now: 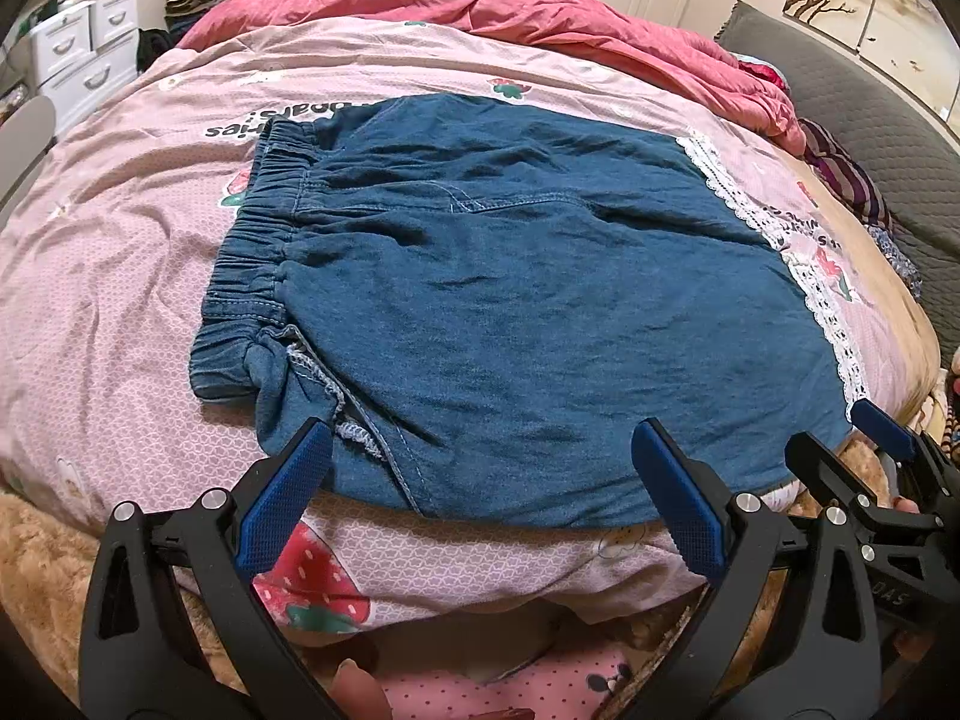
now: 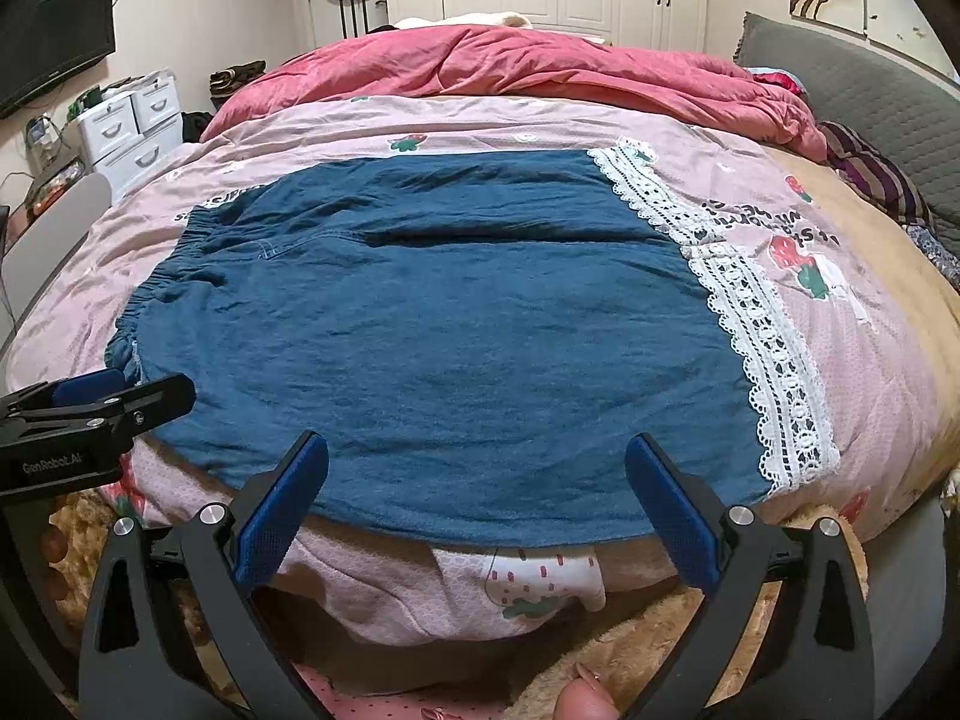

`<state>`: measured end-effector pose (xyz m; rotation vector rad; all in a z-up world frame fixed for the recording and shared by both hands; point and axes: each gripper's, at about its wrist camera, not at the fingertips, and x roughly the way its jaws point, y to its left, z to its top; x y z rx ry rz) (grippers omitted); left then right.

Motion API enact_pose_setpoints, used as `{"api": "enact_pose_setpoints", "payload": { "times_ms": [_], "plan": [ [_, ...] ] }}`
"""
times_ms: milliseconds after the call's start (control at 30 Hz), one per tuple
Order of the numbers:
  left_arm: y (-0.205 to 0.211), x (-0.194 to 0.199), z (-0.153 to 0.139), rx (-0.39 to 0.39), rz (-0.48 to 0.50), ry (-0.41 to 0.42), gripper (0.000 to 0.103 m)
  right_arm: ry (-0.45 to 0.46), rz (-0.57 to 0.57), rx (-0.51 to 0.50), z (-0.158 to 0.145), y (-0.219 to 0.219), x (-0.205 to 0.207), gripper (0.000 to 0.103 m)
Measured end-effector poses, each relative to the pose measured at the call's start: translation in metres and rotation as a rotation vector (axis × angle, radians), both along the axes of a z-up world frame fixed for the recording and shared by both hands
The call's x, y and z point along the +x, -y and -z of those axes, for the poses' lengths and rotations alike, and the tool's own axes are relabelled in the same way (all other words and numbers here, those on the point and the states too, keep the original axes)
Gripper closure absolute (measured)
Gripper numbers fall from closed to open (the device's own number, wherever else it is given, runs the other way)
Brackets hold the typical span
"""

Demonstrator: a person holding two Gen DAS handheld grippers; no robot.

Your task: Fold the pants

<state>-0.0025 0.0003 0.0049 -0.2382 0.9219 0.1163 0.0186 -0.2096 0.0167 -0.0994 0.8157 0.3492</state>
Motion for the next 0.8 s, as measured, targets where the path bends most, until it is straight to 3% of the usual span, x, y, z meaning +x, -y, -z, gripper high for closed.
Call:
{"api": "enact_pose_setpoints", "payload": {
  "times_ms": [800],
  "plan": [
    [-0.0050, -0.0022, -0.0020, -0.007, -0.005, 0.008, 0.009, 0.007, -0.008, -0.013, 0.0001, -0.0030, -0.0012, 0.004]
  ]
}}
